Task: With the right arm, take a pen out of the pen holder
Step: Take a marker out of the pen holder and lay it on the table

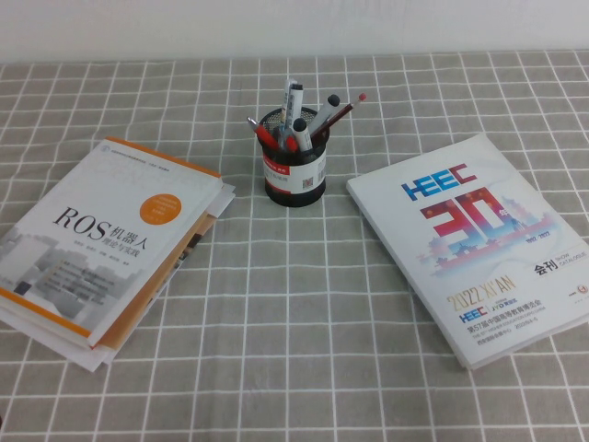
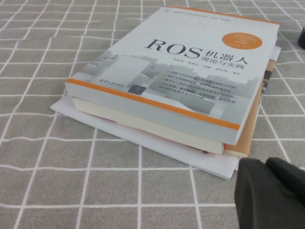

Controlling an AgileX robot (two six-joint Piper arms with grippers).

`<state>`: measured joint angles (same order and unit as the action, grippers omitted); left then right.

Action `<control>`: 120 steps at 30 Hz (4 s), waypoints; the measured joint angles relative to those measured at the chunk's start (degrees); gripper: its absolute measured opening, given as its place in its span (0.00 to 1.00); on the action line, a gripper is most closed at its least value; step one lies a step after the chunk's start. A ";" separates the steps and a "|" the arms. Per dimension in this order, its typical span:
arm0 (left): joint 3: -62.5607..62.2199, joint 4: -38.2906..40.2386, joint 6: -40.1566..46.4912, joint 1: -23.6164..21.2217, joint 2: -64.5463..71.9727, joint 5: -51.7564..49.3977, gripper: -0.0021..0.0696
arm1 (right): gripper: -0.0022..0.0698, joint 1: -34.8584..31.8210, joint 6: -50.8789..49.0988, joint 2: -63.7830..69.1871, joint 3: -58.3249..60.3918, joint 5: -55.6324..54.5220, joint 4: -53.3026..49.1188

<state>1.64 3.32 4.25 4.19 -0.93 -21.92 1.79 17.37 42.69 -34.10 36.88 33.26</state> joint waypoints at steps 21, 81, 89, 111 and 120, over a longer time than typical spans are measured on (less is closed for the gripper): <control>0.00 0.00 0.00 0.00 0.00 0.00 0.02 | 0.06 34.27 7.37 35.04 -12.90 -43.85 2.58; 0.00 0.00 0.00 0.00 0.00 0.00 0.02 | 0.52 30.94 -32.86 78.90 -36.83 -91.65 -21.80; 0.00 0.00 0.00 0.00 0.00 0.00 0.02 | 0.52 30.94 -32.86 78.90 -36.83 -90.90 -20.54; 0.00 0.00 0.00 0.00 0.00 0.00 0.02 | 0.51 30.91 -35.41 81.03 -37.41 -92.72 -19.13; 0.00 0.00 0.00 0.00 0.00 0.00 0.02 | 0.51 30.91 -35.55 81.03 -39.45 -91.32 -19.03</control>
<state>1.64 3.32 4.25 4.19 -0.93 -21.92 32.70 -18.18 123.72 -73.54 -54.44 14.22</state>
